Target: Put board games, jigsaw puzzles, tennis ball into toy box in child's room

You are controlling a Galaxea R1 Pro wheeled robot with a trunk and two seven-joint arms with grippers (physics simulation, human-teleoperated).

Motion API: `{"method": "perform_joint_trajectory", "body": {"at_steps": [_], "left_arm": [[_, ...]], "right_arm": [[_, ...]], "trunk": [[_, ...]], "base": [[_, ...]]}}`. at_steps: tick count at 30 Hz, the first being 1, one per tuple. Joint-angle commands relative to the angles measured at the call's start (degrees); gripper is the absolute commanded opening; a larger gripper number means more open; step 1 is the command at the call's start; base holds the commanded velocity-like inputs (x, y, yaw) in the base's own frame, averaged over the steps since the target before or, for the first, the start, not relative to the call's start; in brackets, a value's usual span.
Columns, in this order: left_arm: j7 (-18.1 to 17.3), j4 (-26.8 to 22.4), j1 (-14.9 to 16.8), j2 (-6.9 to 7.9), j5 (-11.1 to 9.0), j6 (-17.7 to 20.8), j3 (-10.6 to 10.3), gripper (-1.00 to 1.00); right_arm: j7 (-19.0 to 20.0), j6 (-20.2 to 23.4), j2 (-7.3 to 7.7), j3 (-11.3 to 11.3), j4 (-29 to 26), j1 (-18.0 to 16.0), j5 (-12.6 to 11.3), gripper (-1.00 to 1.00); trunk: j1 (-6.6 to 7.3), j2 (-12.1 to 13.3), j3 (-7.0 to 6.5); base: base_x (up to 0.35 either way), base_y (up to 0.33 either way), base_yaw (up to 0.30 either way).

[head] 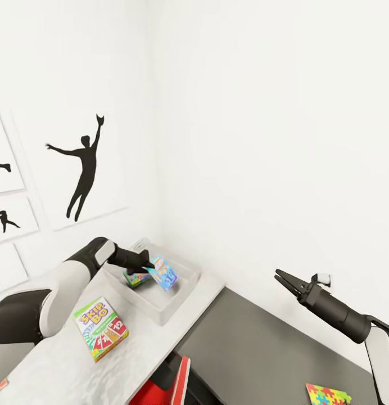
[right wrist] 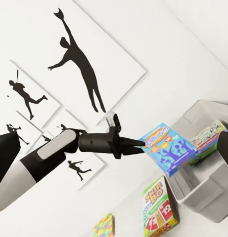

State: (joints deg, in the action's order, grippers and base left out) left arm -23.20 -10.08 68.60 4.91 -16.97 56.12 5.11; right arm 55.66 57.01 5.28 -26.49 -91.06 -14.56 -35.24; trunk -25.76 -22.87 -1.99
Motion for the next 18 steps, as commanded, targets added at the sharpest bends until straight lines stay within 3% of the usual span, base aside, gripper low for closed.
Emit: {"method": "perform_joint_trajectory", "body": {"at_steps": [1,18], "left_arm": [[0.16,-0.03,0.02,-0.22,0.27,0.29,0.52,-1.0],[0.78,-0.12,0.03,-0.87,0.27,-1.7,0.43,-1.0]], "right_arm": [[0.26,0.21,0.0,-0.08,0.01,-0.03,0.1,1.0],[0.49,0.13,-0.09,-0.14,0.01,-0.03,0.17,1.0]], "trunk": [[-0.02,-0.05,0.12],[-0.02,-0.05,1.72]], "base": [[0.0,0.0,0.0],[0.0,0.0,0.0]]}}
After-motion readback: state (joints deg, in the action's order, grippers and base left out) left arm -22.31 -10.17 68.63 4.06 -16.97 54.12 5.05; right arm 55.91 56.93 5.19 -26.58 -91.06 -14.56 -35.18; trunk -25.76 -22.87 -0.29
